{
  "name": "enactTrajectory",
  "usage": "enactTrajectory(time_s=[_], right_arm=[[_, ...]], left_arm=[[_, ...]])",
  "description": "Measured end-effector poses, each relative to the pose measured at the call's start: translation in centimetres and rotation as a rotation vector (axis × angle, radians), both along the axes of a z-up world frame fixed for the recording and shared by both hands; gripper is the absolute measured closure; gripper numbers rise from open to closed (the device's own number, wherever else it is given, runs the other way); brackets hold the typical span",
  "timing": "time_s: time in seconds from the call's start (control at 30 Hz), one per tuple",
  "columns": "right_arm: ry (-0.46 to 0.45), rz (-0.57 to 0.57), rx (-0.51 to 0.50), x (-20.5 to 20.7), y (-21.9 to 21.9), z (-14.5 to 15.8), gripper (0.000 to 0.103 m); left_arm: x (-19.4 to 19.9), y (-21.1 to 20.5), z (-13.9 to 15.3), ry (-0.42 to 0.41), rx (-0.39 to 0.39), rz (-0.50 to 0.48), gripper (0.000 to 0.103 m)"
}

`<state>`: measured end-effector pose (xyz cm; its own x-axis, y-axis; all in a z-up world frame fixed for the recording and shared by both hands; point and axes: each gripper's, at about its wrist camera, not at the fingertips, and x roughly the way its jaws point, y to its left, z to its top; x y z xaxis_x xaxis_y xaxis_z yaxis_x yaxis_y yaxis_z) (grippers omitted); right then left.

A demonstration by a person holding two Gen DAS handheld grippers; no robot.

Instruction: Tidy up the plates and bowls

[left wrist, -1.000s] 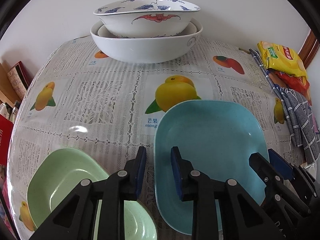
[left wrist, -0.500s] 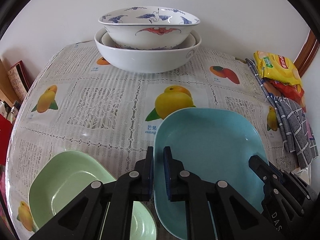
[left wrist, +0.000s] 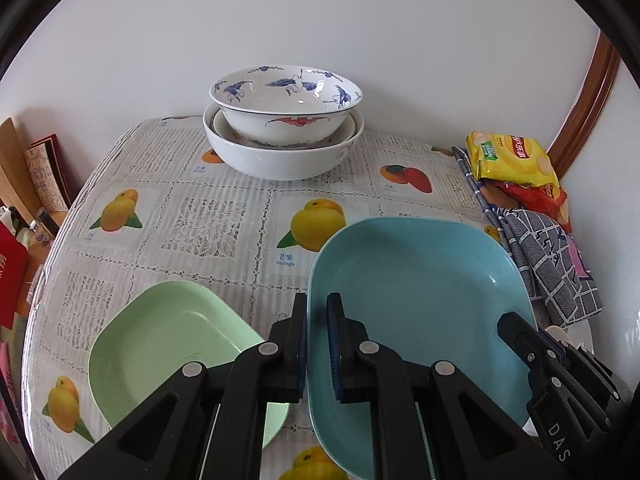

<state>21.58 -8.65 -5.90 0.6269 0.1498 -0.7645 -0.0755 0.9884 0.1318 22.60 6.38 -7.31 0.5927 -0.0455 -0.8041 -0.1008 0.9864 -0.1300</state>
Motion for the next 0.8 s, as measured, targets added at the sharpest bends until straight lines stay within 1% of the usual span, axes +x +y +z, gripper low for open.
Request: enactTrajectory(time_s=[0.4,0.8], right_arm=[[-0.038,-0.032,-0.022,-4.8,-0.9,2.2,0.098],[-0.065,-0.057,-0.043,-7.7,-1.0,3.9,0.098]], left_arm=[[-4.4,-1.4,1.9,-0.032,-0.024,-0.017,0.093],[-6.7,-1.6,3.5,-0.065,-0.046,-0.034,0.093]])
